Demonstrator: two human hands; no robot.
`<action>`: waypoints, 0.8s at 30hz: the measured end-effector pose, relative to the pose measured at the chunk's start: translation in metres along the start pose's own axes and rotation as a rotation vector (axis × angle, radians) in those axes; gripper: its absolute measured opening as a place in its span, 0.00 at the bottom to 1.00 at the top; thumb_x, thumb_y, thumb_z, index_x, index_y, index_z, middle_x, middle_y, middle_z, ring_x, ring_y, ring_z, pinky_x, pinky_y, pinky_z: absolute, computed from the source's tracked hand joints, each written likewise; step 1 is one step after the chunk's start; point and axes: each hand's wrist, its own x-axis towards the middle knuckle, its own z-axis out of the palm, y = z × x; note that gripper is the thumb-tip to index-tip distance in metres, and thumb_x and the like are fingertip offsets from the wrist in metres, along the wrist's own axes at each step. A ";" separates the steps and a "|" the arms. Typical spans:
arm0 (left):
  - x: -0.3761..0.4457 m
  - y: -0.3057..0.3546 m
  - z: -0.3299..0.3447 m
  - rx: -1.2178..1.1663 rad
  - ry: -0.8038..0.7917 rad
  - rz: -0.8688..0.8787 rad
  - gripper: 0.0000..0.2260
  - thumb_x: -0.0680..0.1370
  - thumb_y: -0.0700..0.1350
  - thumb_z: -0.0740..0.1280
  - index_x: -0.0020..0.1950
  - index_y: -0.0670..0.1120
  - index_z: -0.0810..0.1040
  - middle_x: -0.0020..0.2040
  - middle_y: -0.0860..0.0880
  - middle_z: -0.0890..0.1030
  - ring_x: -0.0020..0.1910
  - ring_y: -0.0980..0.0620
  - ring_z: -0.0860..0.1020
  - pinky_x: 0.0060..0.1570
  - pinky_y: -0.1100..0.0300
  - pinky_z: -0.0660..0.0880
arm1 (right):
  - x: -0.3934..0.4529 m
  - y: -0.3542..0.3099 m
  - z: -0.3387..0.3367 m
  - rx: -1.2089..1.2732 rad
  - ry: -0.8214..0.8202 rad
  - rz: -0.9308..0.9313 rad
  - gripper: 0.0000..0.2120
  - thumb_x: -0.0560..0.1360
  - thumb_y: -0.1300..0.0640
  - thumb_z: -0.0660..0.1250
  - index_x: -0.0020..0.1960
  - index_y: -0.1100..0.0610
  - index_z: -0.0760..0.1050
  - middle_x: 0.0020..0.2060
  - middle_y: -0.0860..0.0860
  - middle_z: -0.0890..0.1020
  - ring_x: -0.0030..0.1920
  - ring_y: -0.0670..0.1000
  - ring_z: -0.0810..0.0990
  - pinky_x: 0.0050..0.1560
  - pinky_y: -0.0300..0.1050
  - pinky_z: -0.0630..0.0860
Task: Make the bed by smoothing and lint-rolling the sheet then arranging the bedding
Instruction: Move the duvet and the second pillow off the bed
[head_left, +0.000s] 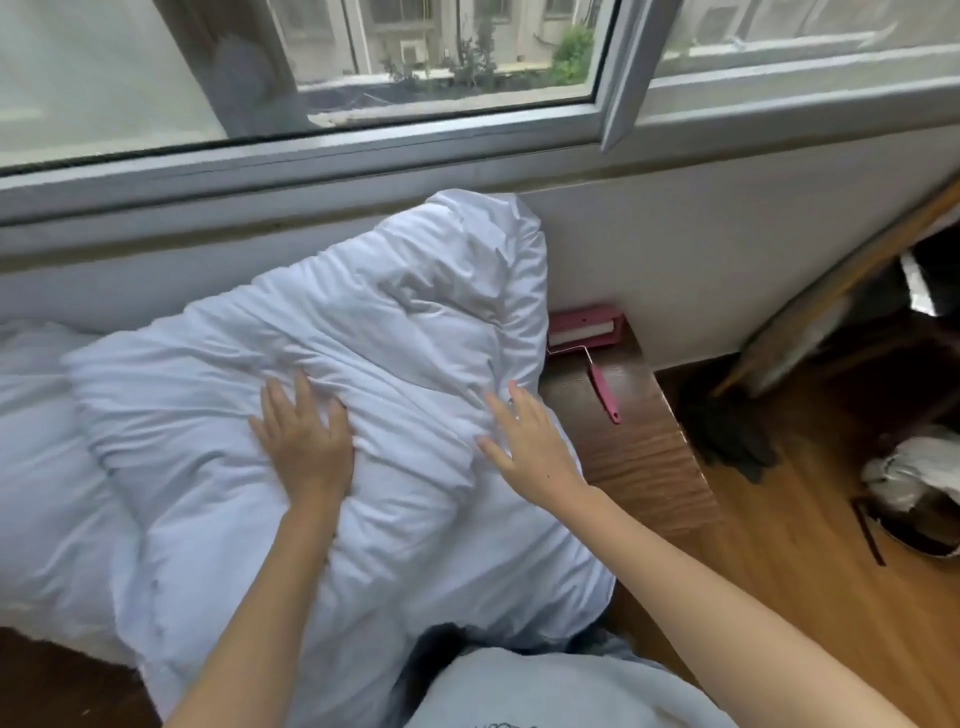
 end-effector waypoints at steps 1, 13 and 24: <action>-0.014 0.019 0.002 -0.041 0.006 0.004 0.31 0.77 0.56 0.51 0.76 0.40 0.62 0.75 0.34 0.61 0.75 0.37 0.59 0.73 0.39 0.50 | -0.017 0.018 -0.005 0.011 -0.018 0.023 0.30 0.80 0.43 0.56 0.78 0.52 0.53 0.78 0.57 0.52 0.77 0.55 0.50 0.75 0.53 0.52; -0.251 0.298 0.157 -0.132 -0.769 0.505 0.22 0.80 0.47 0.65 0.73 0.45 0.68 0.70 0.48 0.72 0.68 0.49 0.71 0.63 0.62 0.64 | -0.264 0.296 -0.085 0.348 0.247 0.712 0.27 0.81 0.46 0.58 0.77 0.49 0.55 0.76 0.48 0.60 0.75 0.50 0.57 0.73 0.48 0.58; -0.476 0.504 0.251 0.278 -1.385 1.457 0.21 0.81 0.52 0.62 0.74 0.50 0.66 0.70 0.49 0.71 0.63 0.49 0.75 0.57 0.59 0.69 | -0.534 0.370 -0.058 0.579 0.833 1.587 0.27 0.80 0.49 0.61 0.76 0.56 0.60 0.73 0.52 0.66 0.73 0.51 0.63 0.69 0.44 0.62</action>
